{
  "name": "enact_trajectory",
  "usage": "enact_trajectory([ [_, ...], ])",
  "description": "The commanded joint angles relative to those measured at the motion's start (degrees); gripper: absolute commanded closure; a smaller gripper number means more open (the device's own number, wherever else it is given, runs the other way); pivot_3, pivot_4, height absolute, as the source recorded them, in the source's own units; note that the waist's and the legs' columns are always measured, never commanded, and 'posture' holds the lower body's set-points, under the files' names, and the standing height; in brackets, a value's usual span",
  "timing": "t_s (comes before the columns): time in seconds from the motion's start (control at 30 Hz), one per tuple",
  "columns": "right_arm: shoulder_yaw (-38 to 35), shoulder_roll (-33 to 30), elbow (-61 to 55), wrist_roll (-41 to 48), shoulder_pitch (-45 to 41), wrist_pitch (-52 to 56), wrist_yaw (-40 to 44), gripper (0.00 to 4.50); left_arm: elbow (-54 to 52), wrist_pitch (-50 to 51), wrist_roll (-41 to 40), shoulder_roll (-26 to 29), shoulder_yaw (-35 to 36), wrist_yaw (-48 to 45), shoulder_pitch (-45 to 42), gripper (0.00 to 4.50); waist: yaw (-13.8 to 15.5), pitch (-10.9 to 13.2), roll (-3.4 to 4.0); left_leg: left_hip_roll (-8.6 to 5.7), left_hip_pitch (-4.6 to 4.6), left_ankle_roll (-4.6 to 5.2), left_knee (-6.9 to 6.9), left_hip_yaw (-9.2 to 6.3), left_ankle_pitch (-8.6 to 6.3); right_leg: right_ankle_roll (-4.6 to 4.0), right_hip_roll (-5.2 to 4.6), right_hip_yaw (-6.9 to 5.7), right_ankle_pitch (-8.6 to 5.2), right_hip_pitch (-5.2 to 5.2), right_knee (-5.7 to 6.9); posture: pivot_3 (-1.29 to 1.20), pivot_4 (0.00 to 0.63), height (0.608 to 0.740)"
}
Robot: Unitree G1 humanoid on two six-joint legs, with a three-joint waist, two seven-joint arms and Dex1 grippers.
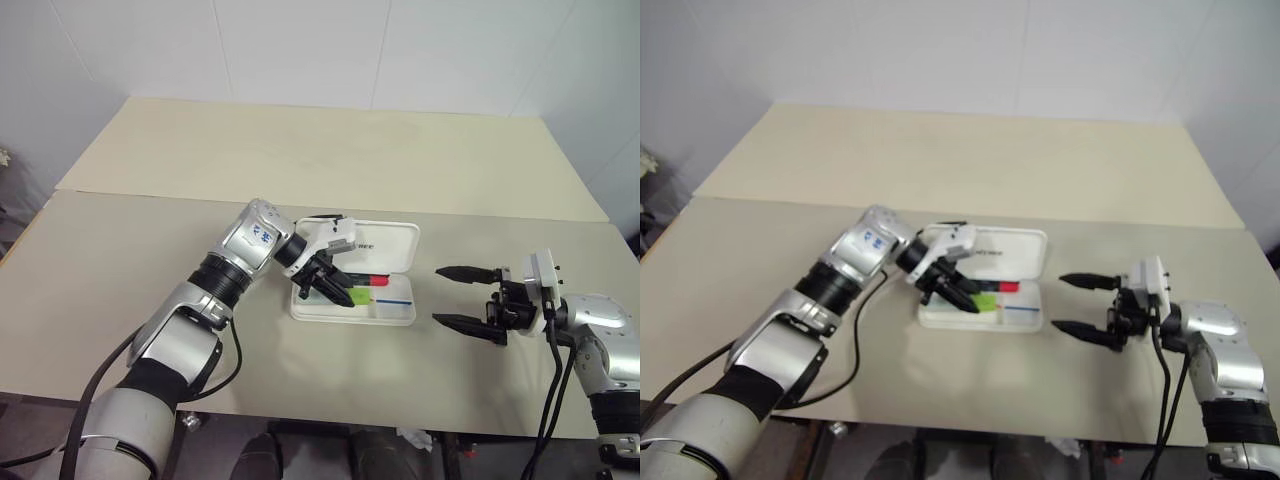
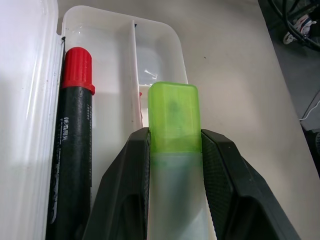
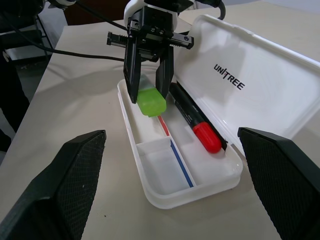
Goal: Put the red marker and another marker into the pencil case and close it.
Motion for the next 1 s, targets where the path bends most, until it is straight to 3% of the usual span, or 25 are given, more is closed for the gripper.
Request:
enact_trajectory([
  [0.03,-1.6,-0.1,-2.1,0.6,0.4,-0.5,-0.4,0.0,-1.5,-0.4,-0.1,-1.1,0.6,0.6,-0.1,2.66,0.0,0.0,0.0,0.0,0.0,0.0,0.0,0.0,0.0,0.0,0.0,0.0,0.0,0.0,0.0,0.0,0.15,0.74],
  [0.3,-1.4,0.0,-1.8,0.2,0.3,-1.0,-0.7,0.0,-3.4,1.4,-0.9,-1.3,1.0,0.9,0.4,0.11,0.0,0.0,0.0,0.0,0.0,0.0,0.0,0.0,0.0,0.0,0.0,0.0,0.0,0.0,0.01,0.0,0.15,0.74],
  [0.63,-1.3,0.5,-0.5,-0.7,-0.2,-2.6,-1.0,0.0,-12.1,3.6,-3.2,1.2,4.6,3.6,3.5,0.05,-0.1,0.0,0.0,0.01,0.01,0.0,0.04,0.0,0.0,0.0,0.0,0.0,0.0,0.0,0.05,0.0,0.15,0.74],
  [0.9,-4.3,-1.0,-0.3,-2.4,1.9,-2.3,-6.9,0.0,-35.5,4.5,-10.5,6.1,14.1,9.3,17.2,0.05,0.0,0.0,0.03,0.07,0.07,-0.01,0.01,-0.01,0.0,-0.02,-0.04,0.02,-0.02,0.01,0.13,0.0,0.15,0.74],
  [1.0,-8.4,-1.0,-2.7,-3.2,3.2,-1.4,-15.1,0.0,-47.3,4.8,-16.8,7.2,21.1,12.1,25.7,0.05,0.0,0.0,0.03,0.07,0.08,0.0,0.1,-0.02,0.0,-0.02,-0.07,0.01,-0.02,0.06,0.19,0.0,0.15,0.74],
])
